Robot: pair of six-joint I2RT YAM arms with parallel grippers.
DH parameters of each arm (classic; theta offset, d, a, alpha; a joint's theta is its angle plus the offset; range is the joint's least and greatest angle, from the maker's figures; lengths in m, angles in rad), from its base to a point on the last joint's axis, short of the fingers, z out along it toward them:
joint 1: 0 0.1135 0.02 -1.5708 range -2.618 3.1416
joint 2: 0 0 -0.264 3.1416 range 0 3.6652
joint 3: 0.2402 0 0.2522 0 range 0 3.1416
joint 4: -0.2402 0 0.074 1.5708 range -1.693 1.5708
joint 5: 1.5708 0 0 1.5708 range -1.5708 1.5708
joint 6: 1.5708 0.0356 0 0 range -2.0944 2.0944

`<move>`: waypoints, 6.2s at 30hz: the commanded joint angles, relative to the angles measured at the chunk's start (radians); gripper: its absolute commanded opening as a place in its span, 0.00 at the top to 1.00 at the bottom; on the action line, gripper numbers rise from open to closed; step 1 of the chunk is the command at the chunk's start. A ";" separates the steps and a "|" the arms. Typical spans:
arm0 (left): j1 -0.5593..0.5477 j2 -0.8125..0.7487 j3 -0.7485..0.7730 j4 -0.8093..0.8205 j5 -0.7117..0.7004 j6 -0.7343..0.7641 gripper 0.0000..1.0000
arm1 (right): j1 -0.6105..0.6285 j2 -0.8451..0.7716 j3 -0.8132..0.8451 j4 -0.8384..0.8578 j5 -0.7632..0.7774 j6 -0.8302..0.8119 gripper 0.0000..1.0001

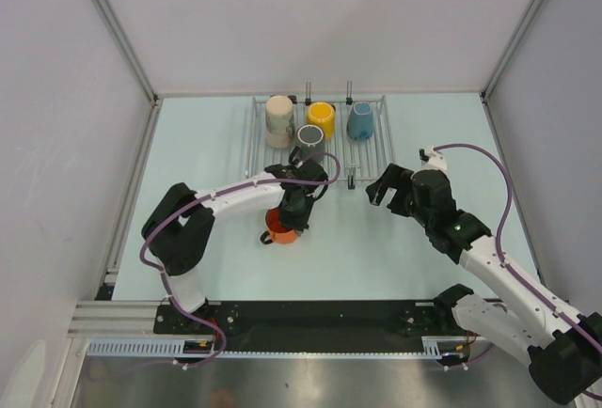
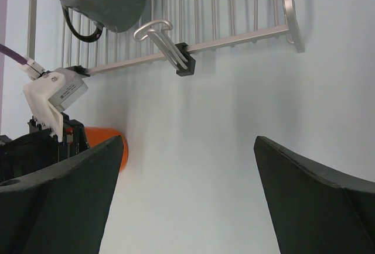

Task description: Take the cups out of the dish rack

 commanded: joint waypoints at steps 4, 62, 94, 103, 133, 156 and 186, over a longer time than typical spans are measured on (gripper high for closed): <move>0.004 -0.047 -0.017 0.037 -0.031 -0.004 0.86 | 0.002 0.003 0.003 0.043 0.003 -0.009 0.00; 0.162 0.204 0.623 0.152 -0.401 -0.056 0.12 | 0.075 0.220 0.426 -0.117 0.278 -0.169 0.00; 0.187 0.435 0.770 0.164 -0.312 0.007 0.10 | 0.090 0.222 0.325 -0.074 0.233 -0.132 0.00; 0.187 0.399 0.743 0.127 -0.369 -0.019 0.09 | 0.091 0.225 0.314 -0.068 0.233 -0.130 0.00; 0.173 0.349 0.776 0.086 -0.381 0.021 0.00 | 0.099 0.223 0.285 -0.055 0.226 -0.109 0.00; 0.170 0.462 0.795 0.062 -0.340 0.033 0.03 | 0.095 0.220 0.275 -0.054 0.226 -0.119 0.00; 0.136 0.103 0.707 0.163 -0.319 0.153 1.00 | 0.062 0.128 0.285 -0.091 0.252 -0.138 0.00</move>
